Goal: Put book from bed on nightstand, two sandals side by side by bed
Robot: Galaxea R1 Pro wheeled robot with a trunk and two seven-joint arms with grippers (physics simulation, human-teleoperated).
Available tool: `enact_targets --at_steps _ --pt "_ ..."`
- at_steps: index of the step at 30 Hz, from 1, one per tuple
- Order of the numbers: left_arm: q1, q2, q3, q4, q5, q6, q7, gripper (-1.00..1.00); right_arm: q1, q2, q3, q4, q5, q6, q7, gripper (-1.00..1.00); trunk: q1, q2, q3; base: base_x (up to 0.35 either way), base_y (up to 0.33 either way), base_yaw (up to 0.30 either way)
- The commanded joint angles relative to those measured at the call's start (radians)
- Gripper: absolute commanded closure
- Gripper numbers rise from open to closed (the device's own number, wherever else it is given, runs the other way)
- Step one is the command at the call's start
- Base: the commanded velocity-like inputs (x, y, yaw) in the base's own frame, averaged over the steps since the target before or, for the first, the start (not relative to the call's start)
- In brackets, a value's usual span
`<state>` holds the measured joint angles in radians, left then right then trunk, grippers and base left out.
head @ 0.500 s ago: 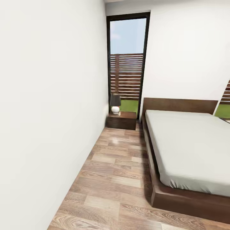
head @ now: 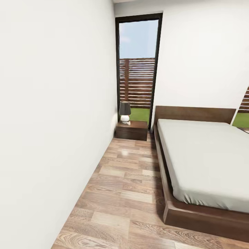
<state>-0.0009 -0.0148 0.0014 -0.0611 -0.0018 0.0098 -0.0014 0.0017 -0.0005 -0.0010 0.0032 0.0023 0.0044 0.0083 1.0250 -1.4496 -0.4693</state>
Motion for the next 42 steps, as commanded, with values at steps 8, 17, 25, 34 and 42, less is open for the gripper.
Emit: enact_targets --at_steps 8,17,25,34,42 --pt "0.0 0.002 0.0 -0.044 -0.001 -0.005 0.0 -1.0 0.0 -0.003 -0.006 -0.008 0.001 -0.001 0.001 -1.0 0.0 0.0 -0.001 0.0 0.0 0.0" --pt "-0.001 0.006 0.002 -0.095 -0.003 -0.036 0.004 -1.0 0.0 -0.012 -0.011 -0.052 -0.004 -0.002 0.002 -1.0 0.0 0.0 -0.001 0.0 0.0 0.0" --pt "-0.003 -0.003 0.0 -0.622 -0.004 -0.034 0.008 -1.0 0.0 -0.044 -0.064 -0.547 -0.005 0.008 -0.004 -1.0 0.0 0.0 -0.001 0.0 0.0 0.0" --pt "-0.005 0.003 0.017 -0.663 0.002 -0.08 0.005 -1.0 0.0 -0.049 -0.188 -0.604 -0.007 -0.01 0.002 -1.0 0.0 0.0 -0.001 0.0 0.0 0.0" --pt "-0.005 0.004 0.051 -0.612 0.0 -0.113 0.005 -1.0 0.0 -0.049 -0.2 -0.596 -0.006 -0.034 0.001 -1.0 0.0 0.0 -0.001 0.0 0.0 0.0"
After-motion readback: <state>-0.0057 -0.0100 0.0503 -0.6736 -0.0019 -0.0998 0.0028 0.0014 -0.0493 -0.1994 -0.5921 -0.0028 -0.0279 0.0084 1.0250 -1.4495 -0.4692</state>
